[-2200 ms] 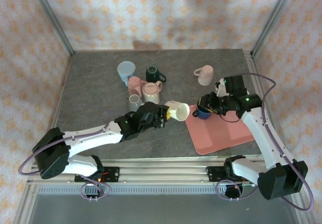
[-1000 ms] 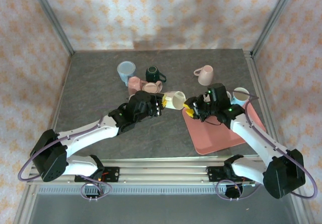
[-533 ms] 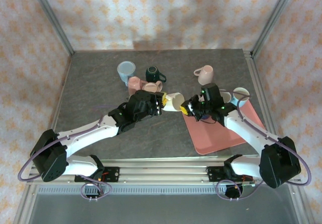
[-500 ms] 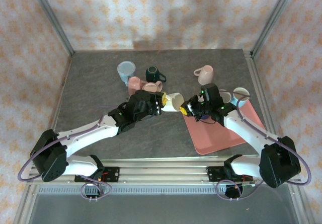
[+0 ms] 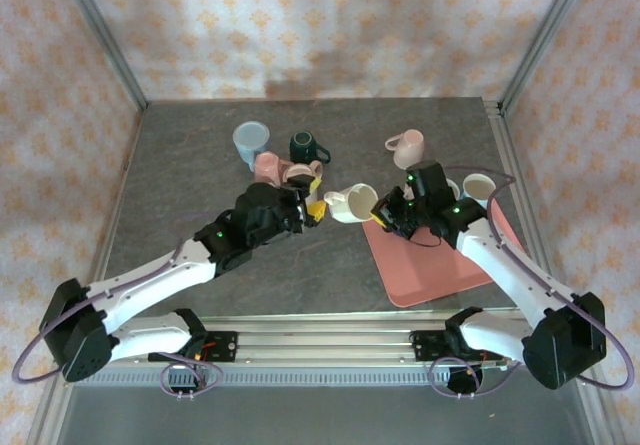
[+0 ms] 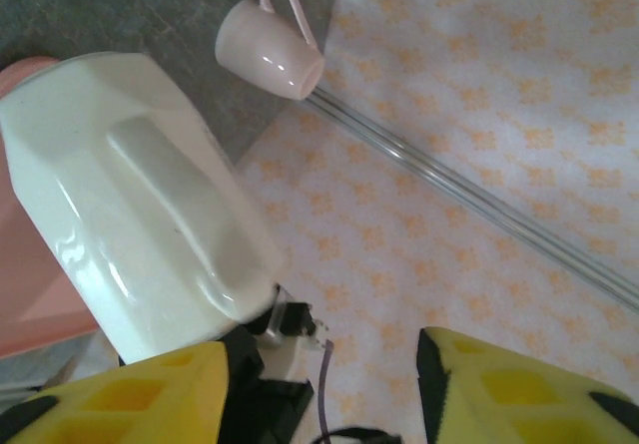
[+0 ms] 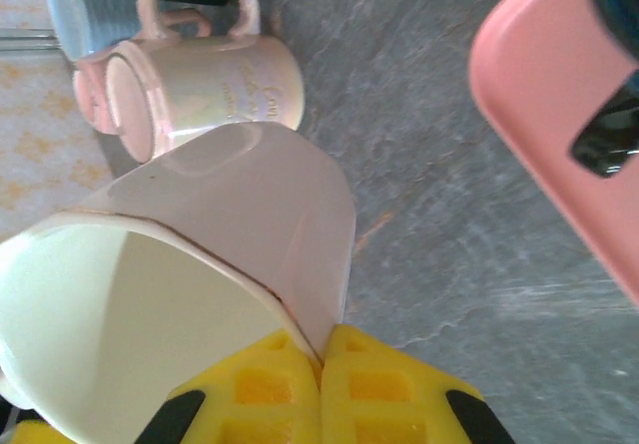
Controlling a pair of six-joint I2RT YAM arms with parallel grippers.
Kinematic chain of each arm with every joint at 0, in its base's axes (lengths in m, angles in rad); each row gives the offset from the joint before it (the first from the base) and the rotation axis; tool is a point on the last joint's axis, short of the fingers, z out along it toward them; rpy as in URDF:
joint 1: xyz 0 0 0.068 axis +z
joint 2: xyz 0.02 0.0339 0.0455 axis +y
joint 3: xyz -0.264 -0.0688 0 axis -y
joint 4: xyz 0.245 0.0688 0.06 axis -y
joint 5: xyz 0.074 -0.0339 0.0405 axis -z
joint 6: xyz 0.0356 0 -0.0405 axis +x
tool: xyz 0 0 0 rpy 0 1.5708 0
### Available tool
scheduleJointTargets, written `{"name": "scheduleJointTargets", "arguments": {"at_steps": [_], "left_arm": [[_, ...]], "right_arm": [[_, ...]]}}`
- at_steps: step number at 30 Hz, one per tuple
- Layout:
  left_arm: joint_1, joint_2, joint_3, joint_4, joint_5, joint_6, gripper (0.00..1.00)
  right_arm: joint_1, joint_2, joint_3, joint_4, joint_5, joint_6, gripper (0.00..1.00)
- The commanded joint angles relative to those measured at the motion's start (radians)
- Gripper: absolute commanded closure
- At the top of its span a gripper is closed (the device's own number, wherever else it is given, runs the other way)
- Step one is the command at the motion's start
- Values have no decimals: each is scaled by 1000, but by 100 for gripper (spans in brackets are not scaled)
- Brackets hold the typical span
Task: Turn the mug right side up
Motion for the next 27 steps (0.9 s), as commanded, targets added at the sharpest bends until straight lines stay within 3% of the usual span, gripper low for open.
{"name": "scheduleJointTargets", "arguments": {"at_steps": [1,5,10,14,18,27], "left_arm": [[25,-60,-33,-92,71,17,42],[94,-141,-13,-277,159,197,33],[214,-130,104,-504,299,542,32],[225,-38,278,-678,332,838,32],[224,37,386,-730,351,989,32],[218,127,475,-774,361,1182,32]], "right_arm": [[2,-54,69,-73,24,-119,100],[2,-65,164,-287,74,-205,100],[0,-107,256,-528,179,-245,100],[-3,-110,320,-724,329,-220,100],[-36,-93,359,-865,453,-220,100],[-369,-95,288,-831,442,-394,100]]}}
